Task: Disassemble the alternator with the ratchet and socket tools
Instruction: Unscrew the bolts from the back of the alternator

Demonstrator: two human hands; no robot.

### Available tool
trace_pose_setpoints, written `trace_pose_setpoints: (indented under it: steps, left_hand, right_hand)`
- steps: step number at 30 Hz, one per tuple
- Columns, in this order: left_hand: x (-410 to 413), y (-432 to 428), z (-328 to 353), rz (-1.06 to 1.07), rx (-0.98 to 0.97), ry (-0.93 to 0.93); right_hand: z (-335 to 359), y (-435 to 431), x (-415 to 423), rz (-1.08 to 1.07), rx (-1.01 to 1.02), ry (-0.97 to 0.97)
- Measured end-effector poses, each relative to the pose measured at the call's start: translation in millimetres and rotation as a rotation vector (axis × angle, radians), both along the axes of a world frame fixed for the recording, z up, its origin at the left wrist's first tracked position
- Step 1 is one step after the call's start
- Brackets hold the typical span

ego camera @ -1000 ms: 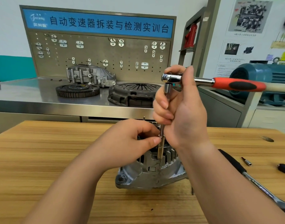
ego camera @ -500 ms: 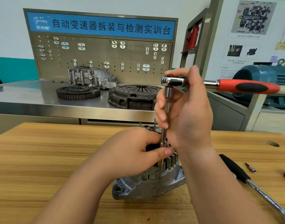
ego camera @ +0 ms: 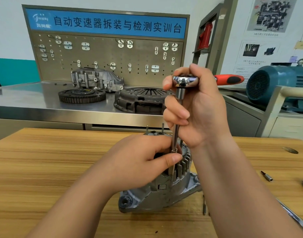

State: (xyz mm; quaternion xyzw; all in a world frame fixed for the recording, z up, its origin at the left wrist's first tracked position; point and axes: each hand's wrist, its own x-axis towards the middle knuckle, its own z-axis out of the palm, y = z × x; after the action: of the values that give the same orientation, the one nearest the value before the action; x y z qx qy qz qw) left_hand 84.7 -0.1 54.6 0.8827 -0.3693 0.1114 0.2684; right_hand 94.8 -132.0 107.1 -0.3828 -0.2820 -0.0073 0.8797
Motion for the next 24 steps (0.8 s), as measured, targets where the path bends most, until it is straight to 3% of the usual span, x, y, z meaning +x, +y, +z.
trace_pose_setpoints:
  steps: [24]
  left_hand:
    - [-6,-8,0,0.083,0.134,-0.095]
  right_hand:
    - [9,-9,11,0.169,-0.05,0.107]
